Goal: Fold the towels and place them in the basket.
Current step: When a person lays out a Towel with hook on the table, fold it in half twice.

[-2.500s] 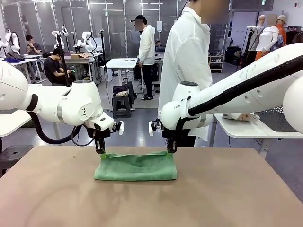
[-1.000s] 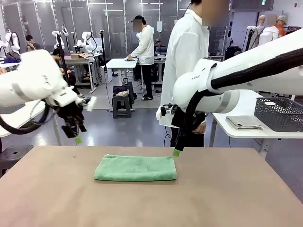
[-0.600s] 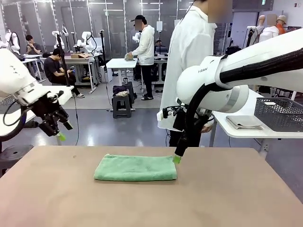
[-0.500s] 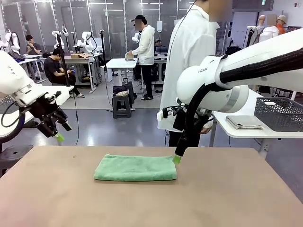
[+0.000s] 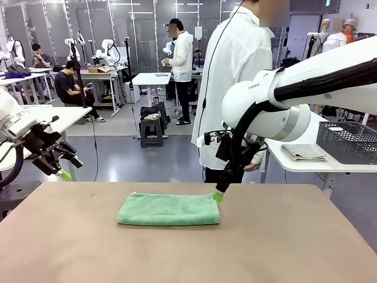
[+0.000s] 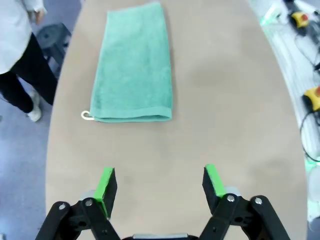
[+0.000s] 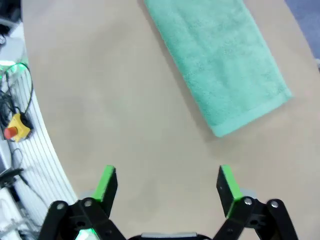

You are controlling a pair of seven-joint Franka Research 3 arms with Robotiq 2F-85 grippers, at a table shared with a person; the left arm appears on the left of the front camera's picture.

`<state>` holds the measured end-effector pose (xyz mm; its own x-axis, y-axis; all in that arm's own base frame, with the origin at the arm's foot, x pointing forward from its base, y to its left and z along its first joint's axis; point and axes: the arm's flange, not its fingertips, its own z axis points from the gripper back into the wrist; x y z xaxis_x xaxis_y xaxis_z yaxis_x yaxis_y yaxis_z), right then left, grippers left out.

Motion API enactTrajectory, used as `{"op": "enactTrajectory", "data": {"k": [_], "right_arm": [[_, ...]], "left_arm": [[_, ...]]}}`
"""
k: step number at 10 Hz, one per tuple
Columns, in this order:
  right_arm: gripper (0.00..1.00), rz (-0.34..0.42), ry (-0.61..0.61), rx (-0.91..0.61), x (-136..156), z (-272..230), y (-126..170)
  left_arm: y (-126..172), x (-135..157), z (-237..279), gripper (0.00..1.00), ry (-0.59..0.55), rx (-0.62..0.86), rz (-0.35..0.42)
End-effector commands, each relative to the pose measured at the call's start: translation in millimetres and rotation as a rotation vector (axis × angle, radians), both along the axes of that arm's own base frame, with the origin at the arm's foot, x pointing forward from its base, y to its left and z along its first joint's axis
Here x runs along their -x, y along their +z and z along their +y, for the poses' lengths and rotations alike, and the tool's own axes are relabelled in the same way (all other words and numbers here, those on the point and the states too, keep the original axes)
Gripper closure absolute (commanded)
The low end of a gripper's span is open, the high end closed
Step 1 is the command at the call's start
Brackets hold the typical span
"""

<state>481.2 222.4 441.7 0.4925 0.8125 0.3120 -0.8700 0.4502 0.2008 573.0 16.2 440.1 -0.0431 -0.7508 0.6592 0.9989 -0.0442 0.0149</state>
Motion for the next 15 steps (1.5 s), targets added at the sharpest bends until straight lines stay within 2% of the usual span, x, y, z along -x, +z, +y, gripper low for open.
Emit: {"op": "enactTrajectory", "data": {"k": [1,2,3,4,6,7,10,13,14,15], "right_arm": [[0.0,0.091,-0.248,-0.168,8,4,-4],[0.0,0.123,-0.36,-0.19,16,5,-5],[0.0,0.096,-0.507,-0.167,18,7,-7],[0.0,0.121,-0.647,-0.124,16,10,-11],[0.0,0.123,-0.829,-0.054,9,15,-17],[0.0,0.146,-0.914,-0.065,8,16,-17],[0.0,0.312,-1.084,-0.055,-10,15,-18],[0.0,0.324,-1.157,-0.071,-22,13,-22],[0.0,0.295,-1.082,-0.062,-9,8,-24],[0.0,0.295,-1.082,-0.062,-9,8,-24]], "left_arm": [[1,-7,5,0.0,0.004,0.065,0.005],[1,-7,7,0.0,0.009,0.072,0.006],[2,-8,5,0.0,0.009,0.079,0.003],[1,-10,5,0.0,0.009,0.09,0.005],[-2,-11,8,0.0,0.02,0.1,0.021],[-2,-12,7,0.0,0.027,0.104,0.028],[-5,-16,2,0.0,0.045,0.112,0.016],[-6,-21,-1,0.0,0.049,0.129,0.034],[-5,-22,-3,0.0,0.042,0.133,0.039],[-7,-22,0,0.0,0.03,0.156,0.039]]}}
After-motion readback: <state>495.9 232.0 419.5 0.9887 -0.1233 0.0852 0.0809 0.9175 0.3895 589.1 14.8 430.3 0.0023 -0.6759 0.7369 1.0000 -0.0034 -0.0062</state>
